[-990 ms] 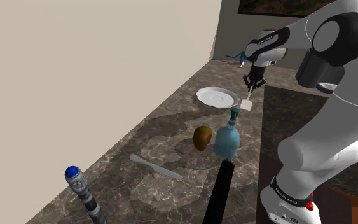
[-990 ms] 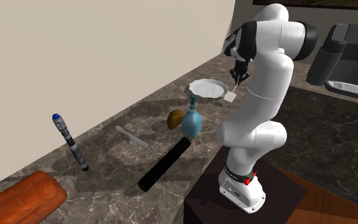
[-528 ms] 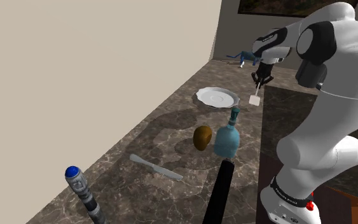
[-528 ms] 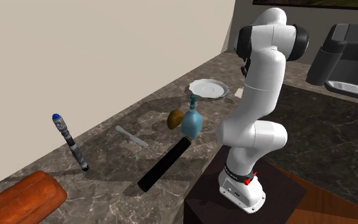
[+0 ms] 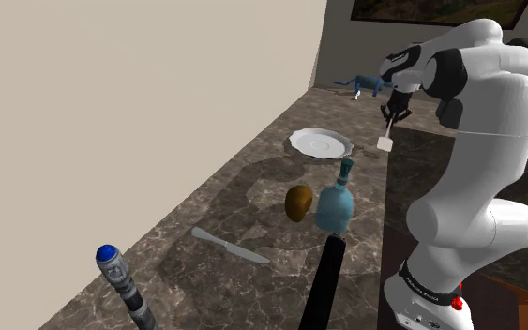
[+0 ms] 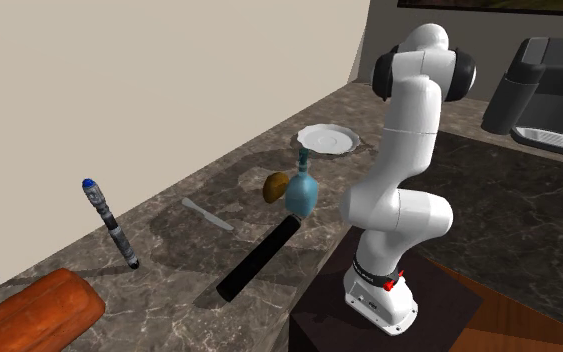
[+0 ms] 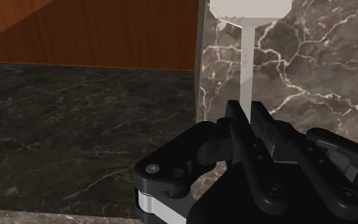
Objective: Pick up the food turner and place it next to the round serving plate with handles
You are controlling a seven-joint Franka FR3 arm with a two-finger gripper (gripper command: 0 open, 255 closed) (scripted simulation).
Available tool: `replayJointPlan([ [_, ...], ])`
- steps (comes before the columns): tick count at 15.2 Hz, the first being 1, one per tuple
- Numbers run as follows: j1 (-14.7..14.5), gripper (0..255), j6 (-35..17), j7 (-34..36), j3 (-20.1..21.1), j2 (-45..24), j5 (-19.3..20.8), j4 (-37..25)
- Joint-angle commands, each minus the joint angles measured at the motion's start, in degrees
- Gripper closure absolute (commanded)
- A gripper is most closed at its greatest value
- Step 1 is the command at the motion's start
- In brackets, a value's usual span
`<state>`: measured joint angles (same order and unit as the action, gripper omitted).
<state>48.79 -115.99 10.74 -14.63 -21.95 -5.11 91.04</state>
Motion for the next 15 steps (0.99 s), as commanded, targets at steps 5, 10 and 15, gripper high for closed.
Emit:
replayJointPlan([
  [5,0.2,255,-3.6,-0.4,0.2,-1.7,-0.5,2.0],
  [10,0.3,255,-6.9,-0.7,0.4,-3.1,-1.0,3.9],
  [15,0.4,255,-9.1,-0.9,0.6,-4.2,-1.3,5.0],
])
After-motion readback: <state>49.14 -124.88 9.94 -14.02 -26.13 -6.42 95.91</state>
